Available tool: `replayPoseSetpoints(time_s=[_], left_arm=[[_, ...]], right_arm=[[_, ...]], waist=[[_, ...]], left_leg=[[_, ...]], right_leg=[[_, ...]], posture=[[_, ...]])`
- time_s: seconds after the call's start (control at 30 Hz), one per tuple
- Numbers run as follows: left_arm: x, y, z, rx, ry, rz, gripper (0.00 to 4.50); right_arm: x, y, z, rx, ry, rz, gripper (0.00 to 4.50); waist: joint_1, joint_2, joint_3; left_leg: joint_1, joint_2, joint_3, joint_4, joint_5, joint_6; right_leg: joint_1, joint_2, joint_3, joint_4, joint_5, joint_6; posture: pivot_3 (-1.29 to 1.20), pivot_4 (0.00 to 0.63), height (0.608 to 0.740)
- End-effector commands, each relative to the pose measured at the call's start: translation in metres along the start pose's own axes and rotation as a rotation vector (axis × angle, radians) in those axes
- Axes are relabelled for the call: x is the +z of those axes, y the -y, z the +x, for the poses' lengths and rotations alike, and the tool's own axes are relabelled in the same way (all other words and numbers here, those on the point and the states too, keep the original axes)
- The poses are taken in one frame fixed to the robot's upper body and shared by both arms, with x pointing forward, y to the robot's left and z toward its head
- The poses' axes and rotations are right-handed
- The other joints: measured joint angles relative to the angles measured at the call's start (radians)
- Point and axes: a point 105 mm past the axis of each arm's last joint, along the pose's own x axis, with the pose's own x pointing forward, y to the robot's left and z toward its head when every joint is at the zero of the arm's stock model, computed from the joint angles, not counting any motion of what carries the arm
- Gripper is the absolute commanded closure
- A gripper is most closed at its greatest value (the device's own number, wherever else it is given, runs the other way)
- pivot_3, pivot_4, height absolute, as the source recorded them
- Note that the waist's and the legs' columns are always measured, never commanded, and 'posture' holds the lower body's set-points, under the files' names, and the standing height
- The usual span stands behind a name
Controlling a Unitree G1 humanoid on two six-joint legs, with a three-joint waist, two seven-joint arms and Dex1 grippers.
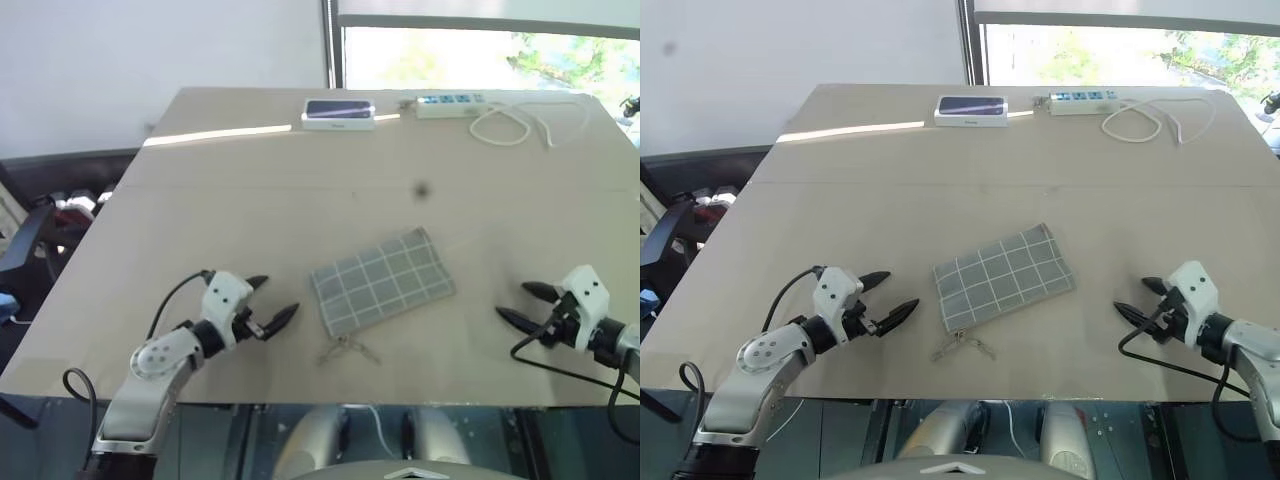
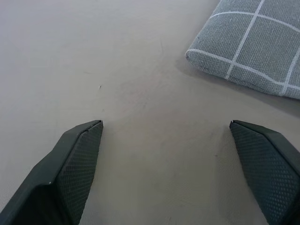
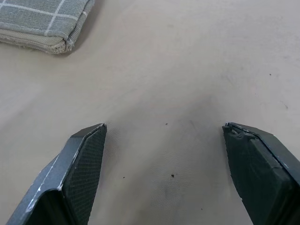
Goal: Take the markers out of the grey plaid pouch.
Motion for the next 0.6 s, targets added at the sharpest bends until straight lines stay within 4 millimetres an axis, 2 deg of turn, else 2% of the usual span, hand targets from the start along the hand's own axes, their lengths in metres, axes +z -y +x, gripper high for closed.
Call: replayPoseSetpoints(time_s=[0.03, 0.6], left_arm=[[-0.0079, -0.0019, -0.0051, 0.008, -0.031, -0.017, 0.03], [-0.0041, -0.0023, -0.0047, 0.008, -0.009, -0.027, 0.03]], right_arm=[[0.0033, 0.0088, -0.0087, -0.032, 0.011, -0.015, 0.44], [-0.0032, 0.0129, -0.0091, -0.032, 0.013, -0.016, 0.44]], waist=[[0.000, 0.000, 0.000], [0.000, 0.000, 0.000]], left_leg=[[0.000, 0.000, 0.000, 0.000, 0.000, 0.000], [0.000, 0.000, 0.000, 0.000, 0.000, 0.000]], right_leg=[[0.000, 0.000, 0.000, 0.000, 0.000, 0.000], [0.000, 0.000, 0.000, 0.000, 0.000, 0.000]], posture=[[0.00, 0.150, 0.738], [0.00, 0.150, 0.738]])
